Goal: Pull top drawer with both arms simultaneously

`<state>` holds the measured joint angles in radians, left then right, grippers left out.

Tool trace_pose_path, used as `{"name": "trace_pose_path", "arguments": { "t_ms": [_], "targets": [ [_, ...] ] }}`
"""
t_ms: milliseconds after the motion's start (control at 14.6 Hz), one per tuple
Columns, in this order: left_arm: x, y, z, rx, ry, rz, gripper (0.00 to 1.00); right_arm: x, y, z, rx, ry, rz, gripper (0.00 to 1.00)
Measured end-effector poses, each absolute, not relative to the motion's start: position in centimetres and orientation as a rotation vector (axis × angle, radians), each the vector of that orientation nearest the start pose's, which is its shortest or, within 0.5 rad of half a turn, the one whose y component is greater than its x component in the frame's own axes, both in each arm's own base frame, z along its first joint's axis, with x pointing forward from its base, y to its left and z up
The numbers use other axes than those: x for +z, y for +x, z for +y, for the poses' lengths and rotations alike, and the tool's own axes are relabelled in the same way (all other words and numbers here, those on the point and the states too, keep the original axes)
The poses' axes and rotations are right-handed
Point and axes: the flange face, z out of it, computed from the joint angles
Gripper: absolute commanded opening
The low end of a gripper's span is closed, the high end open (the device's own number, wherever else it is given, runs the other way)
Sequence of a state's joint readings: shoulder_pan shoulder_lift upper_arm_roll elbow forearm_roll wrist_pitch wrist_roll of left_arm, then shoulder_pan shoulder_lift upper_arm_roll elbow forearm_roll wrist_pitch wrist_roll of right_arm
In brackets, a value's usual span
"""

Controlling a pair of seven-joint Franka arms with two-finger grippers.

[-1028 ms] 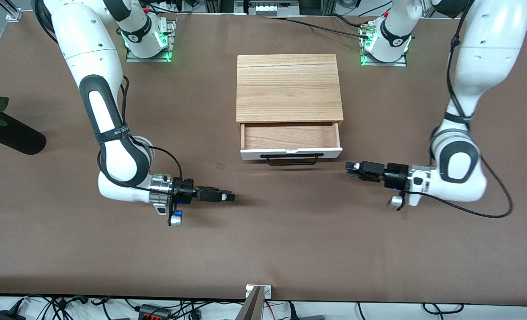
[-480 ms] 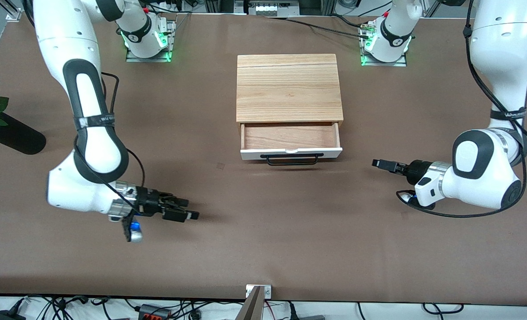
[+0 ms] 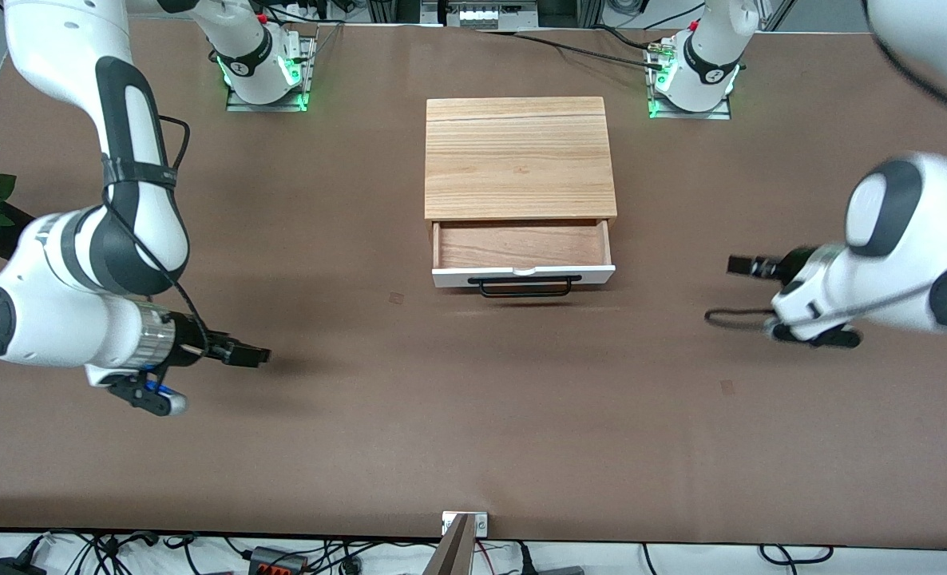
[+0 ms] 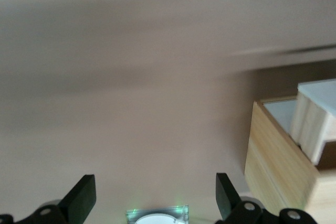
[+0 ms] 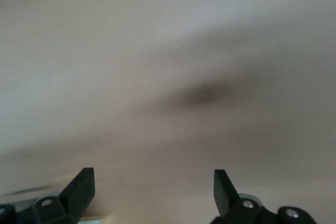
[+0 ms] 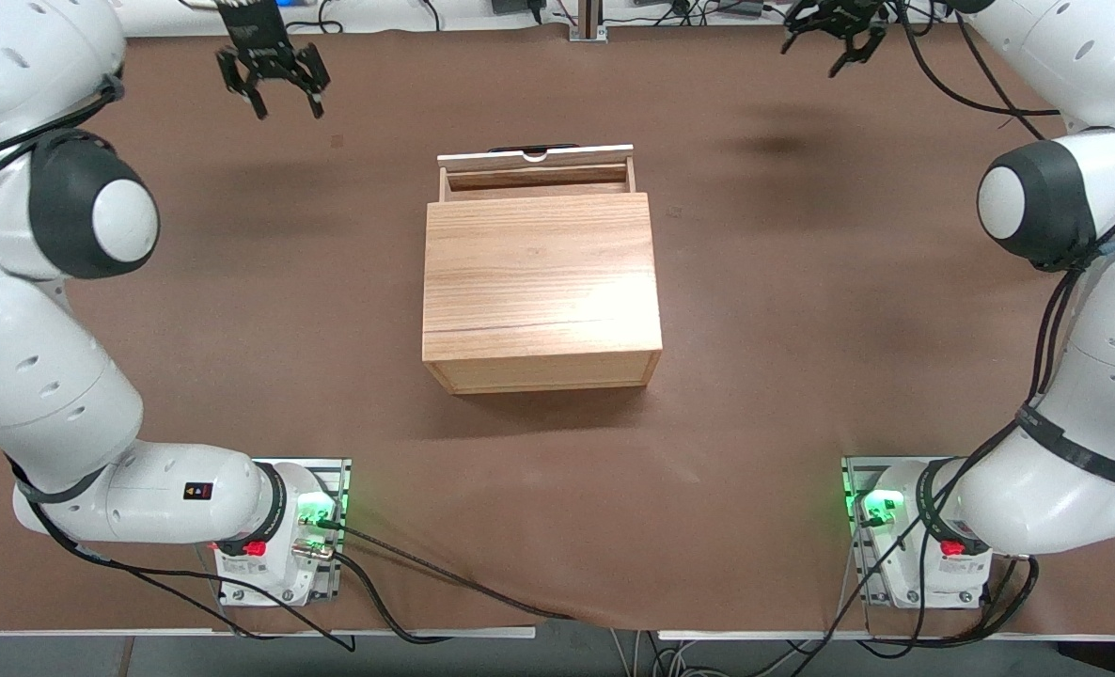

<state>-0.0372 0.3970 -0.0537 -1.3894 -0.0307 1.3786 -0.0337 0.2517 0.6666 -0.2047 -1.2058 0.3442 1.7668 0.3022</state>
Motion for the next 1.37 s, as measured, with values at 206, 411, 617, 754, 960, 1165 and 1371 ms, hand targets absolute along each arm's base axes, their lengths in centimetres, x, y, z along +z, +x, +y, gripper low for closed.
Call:
{"name": "trace_pose_path", "arguments": {
  "t_ms": [206,411,617,754,960,1165,1371],
  "targets": [
    [55.1,58.8,-7.9,0.503,-3.096,0.095,1.00,42.9,71.7,8.0,0.115,-2.988,0.450,1.00],
    [60.6,57.1,-7.2,0.286,-3.127,0.059,1.00,46.1,70.3,4.8,0.142,-3.078,0.473,1.00],
    [60.2,57.5,-2.5,0.015,-3.149,-0.065,1.00,47.1,70.0,3.7,0.124,-3.181,0.379,1.00],
    [58.0,57.2,-0.3,-0.066,-3.148,-0.078,1.00,47.8,69.8,3.7,0.111,-3.196,0.337,1.00],
    [57.2,55.9,-1.0,-0.076,-3.142,0.136,1.00,50.3,68.6,3.3,0.121,-3.191,0.343,1.00],
    [58.0,54.6,-1.9,-0.088,-3.136,0.213,1.00,52.1,67.4,3.2,0.150,-3.183,0.342,1.00],
    [58.0,53.8,-1.5,0.009,-3.141,0.205,1.00,52.8,66.0,2.7,0.145,-3.168,0.347,1.00]
  ]
}}
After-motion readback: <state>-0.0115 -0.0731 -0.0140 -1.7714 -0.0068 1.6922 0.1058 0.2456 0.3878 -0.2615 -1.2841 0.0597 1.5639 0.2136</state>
